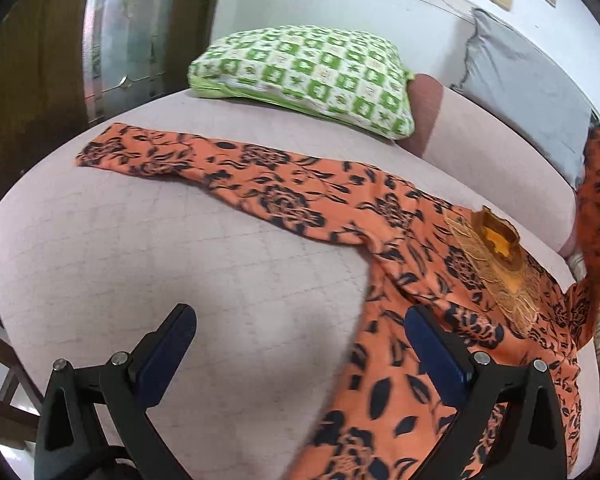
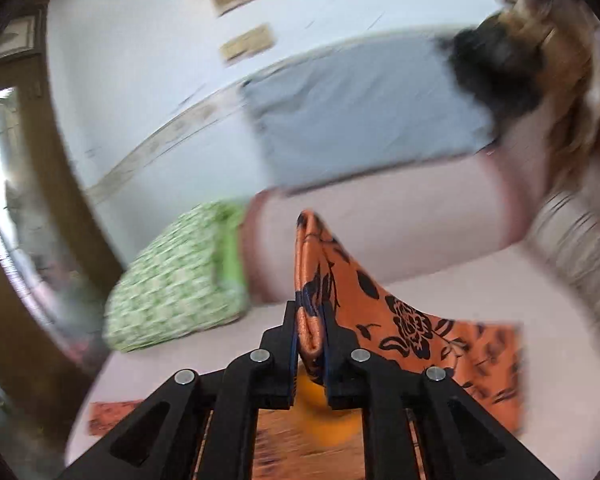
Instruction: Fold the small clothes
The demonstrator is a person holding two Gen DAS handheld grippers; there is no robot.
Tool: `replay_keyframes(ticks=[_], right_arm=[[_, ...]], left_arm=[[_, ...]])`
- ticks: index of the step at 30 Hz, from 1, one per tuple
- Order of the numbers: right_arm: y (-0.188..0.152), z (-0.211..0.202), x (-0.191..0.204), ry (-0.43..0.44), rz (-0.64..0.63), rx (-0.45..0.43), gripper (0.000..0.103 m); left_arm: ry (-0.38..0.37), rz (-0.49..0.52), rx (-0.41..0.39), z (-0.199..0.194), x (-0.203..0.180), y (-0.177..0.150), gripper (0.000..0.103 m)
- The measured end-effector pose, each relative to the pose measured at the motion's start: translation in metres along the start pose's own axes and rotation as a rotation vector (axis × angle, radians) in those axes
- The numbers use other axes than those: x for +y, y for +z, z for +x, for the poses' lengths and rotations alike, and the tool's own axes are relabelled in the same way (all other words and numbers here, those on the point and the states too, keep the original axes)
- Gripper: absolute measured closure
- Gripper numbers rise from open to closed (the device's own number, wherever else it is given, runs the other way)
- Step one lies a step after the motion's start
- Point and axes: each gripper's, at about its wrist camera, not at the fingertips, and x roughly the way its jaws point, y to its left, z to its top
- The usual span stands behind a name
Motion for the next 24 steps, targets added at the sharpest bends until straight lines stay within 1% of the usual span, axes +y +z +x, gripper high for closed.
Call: replay_keyframes(ticks=[1, 2, 3, 4, 5, 7, 8, 9, 11, 13, 14, 15, 17, 19, 20, 21, 23, 24], right_arm=[[-0.019, 0.018, 0.005, 0.052, 0.021, 0.044, 0.088], [-0.043, 0.044, 0.009, 0.084, 0.024, 0.103, 0.082], [-0.057, 0.062, 0.008, 0.093, 0.016, 0.148, 0.075], [-0.08, 0.088, 0.003, 0.086, 0.007, 0.252, 0.04], [-0.096, 0.099, -0.005, 0.076, 0.024, 0.306, 0.016], [-0.116, 0.101, -0.031, 0.091, 0.067, 0.348, 0.016], [-0.122, 0.093, -0.045, 0.075, 0.074, 0.338, 0.016], [-0.125, 0.085, -0.059, 0.049, 0.069, 0.319, 0.016], [-0.124, 0.062, -0.089, -0.027, 0.058, 0.278, 0.016], [-0.116, 0.045, -0.131, -0.08, 0.09, 0.259, 0.016], [-0.106, 0.044, -0.145, -0.083, 0.111, 0.26, 0.016], [-0.1, 0.04, -0.163, -0.083, 0.137, 0.265, 0.016], [-0.103, 0.037, -0.188, -0.074, 0.173, 0.272, 0.016], [-0.11, 0.039, -0.205, -0.06, 0.196, 0.294, 0.016], [-0.116, 0.04, -0.207, -0.056, 0.204, 0.301, 0.016], [-0.119, 0.044, -0.208, -0.043, 0.21, 0.309, 0.016], [-0.126, 0.041, -0.211, -0.025, 0.196, 0.313, 0.016], [-0.129, 0.041, -0.211, -0.024, 0.179, 0.314, 0.016]], left_arm=[[0.006, -0.005, 0.0, 0.0, 0.004, 0.0, 0.0], [0.01, -0.007, 0.001, 0.0, 0.008, 0.001, 0.0], [0.016, -0.007, 0.004, 0.001, 0.01, 0.002, 0.0], [0.02, -0.007, 0.009, 0.002, 0.011, 0.003, 0.0], [0.015, -0.005, 0.013, 0.003, 0.01, 0.005, 0.0], [0.001, 0.008, 0.018, 0.004, 0.003, 0.008, 0.0], [-0.008, 0.018, 0.019, 0.004, -0.003, 0.01, 0.0], [-0.02, 0.031, 0.02, 0.005, -0.01, 0.012, 0.0], [-0.058, 0.078, 0.025, 0.01, -0.036, 0.02, 0.0], [-0.115, 0.12, 0.032, 0.016, -0.063, 0.029, 0.0], [-0.15, 0.144, 0.05, 0.024, -0.078, 0.033, 0.0], [-0.168, 0.165, 0.074, 0.033, -0.093, 0.037, 0.0], [-0.198, 0.179, 0.11, 0.053, -0.121, 0.044, 0.0], [-0.255, 0.167, 0.161, 0.075, -0.143, 0.051, 0.0], [-0.257, 0.162, 0.183, 0.087, -0.152, 0.053, 0.0], [-0.245, 0.161, 0.198, 0.098, -0.16, 0.054, 0.002], [-0.223, 0.176, 0.245, 0.124, -0.172, 0.053, 0.01], [-0.208, 0.183, 0.284, 0.135, -0.175, 0.05, 0.033]])
